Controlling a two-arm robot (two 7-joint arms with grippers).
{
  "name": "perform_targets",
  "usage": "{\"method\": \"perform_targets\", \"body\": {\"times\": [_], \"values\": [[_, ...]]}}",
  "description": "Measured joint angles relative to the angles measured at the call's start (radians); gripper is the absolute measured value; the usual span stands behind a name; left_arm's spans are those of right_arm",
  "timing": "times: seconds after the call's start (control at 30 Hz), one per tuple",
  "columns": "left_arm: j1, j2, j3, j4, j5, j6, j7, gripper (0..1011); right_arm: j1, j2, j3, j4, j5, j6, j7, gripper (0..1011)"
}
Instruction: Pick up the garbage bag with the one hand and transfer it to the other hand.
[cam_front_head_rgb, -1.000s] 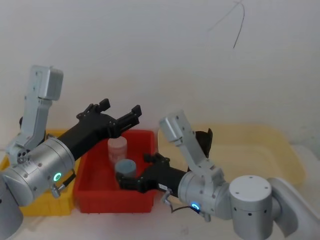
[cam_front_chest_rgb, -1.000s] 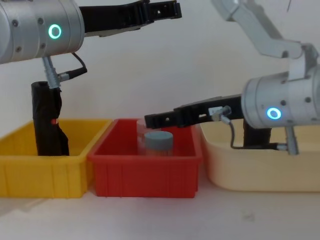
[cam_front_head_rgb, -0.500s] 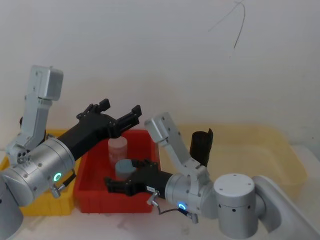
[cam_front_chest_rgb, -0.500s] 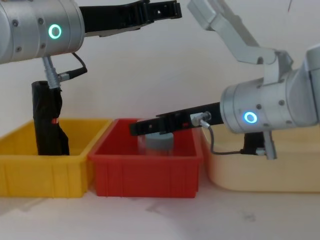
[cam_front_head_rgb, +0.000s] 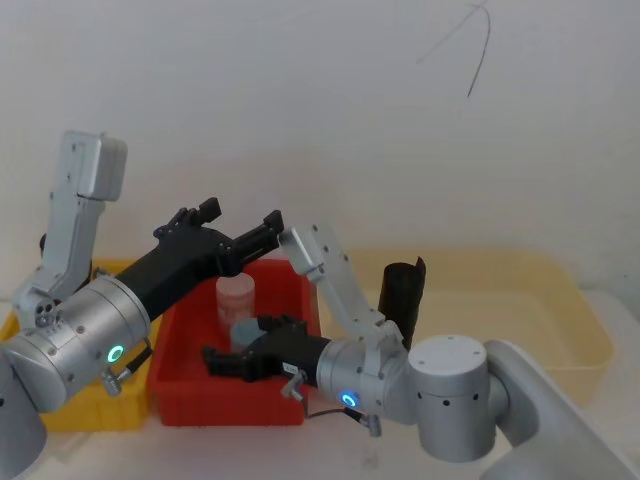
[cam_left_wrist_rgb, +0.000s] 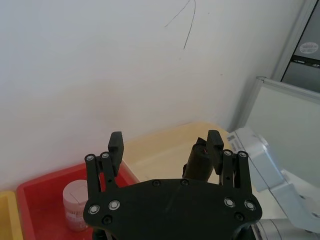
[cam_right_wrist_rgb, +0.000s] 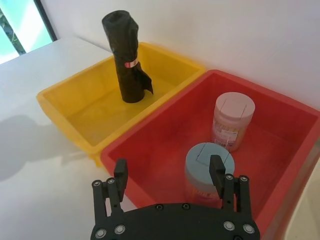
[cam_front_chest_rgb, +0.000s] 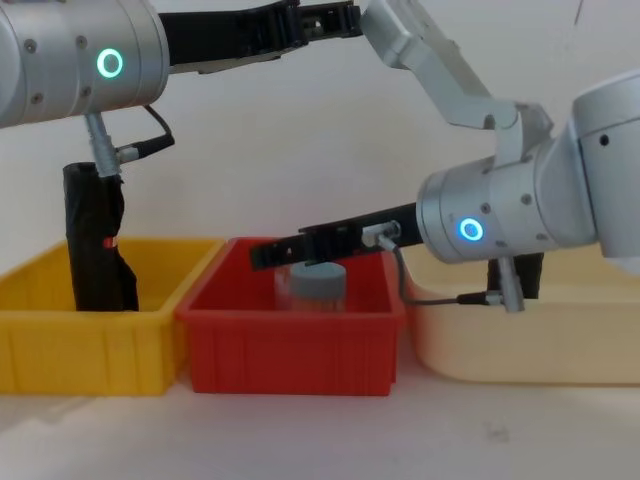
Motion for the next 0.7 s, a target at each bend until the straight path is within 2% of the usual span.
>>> {"method": "perform_targets", "body": {"times": [0.2,0.7], "values": [[0.000,0.000,0.000,0.000,0.000,0.000,0.000,1001,0.021,-0.014,0.005,0.033,-0.008,-0.005,-0.010,1001],[0.000,0.001,0.000,0.000,0.000,0.000,0.001,1000,0.059,-0.019,-0.004,0.098,-0.050,-0.041,-0.018,1001]]}}
